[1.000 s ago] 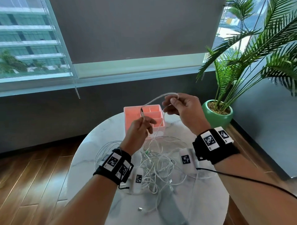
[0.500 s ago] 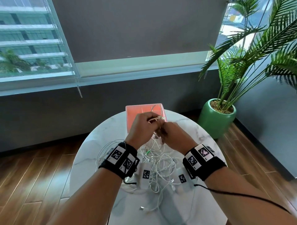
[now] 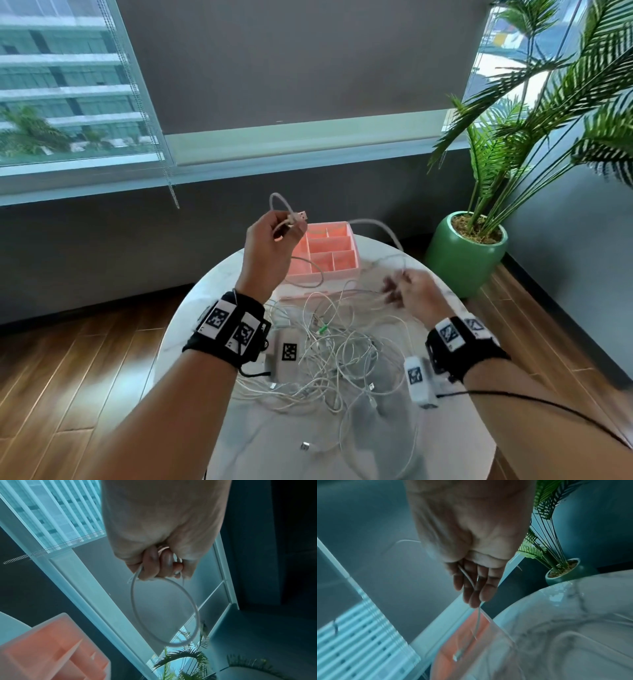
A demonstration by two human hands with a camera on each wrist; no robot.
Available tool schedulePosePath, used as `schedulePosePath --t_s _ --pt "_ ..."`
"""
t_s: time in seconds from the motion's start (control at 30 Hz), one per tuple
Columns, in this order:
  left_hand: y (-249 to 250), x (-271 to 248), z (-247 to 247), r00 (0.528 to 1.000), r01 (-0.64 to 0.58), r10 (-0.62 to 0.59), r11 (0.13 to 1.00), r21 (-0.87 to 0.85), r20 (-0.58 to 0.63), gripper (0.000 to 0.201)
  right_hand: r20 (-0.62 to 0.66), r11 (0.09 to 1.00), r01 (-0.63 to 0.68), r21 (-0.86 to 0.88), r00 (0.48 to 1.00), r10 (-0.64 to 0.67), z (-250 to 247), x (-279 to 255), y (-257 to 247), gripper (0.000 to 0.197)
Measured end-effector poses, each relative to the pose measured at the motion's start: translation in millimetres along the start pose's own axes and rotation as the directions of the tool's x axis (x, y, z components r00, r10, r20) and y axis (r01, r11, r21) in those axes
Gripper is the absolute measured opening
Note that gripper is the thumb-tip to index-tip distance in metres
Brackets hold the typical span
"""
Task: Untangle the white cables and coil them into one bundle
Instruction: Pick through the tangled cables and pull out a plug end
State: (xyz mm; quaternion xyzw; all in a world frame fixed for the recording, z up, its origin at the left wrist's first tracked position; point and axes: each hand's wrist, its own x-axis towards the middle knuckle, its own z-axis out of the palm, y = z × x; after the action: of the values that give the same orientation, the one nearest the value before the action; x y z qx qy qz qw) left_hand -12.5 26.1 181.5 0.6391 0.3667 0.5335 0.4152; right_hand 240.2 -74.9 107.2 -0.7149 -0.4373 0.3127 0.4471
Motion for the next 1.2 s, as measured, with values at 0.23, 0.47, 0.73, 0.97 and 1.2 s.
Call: schedulePosePath --t_s 0.23,0.47,0.73,0.97,1.2 --pt "-38.3 -28.3 -16.1 0.972 0.178 -0.202 0.966 0.187 0.121 0.034 -0.428 0.994 0.068 -0.082 0.898 -0.097 -98.4 28.0 -40.5 0.031" --pt "-44.0 -41.8 -51.0 0.954 0.27 -0.297 0.914 -0.302 -0.046 0.033 -0.428 0.738 -0.467 -0.487 0.864 0.265 -162.1 12.3 58.6 0.023" --pt "-25.4 -45.2 -22.8 0.963 0.254 -0.266 0.821 -0.511 0.051 0.03 -0.013 0.909 0.024 -0.416 0.999 -0.033 -49.1 -13.6 9.6 0.015" --pt "-11.7 -48.8 10.6 0.952 0.263 -0.303 0.72 -0.642 0.05 0.032 0.531 0.933 0.338 -0.121 0.817 -0.227 88.6 -54.3 -80.0 0.029" --pt "-18.0 -33.2 -28.5 0.926 0.152 -0.33 0.772 -0.617 -0.184 0.033 0.47 0.898 0.421 -0.128 0.823 -0.319 87.3 -45.7 -75.7 0.025"
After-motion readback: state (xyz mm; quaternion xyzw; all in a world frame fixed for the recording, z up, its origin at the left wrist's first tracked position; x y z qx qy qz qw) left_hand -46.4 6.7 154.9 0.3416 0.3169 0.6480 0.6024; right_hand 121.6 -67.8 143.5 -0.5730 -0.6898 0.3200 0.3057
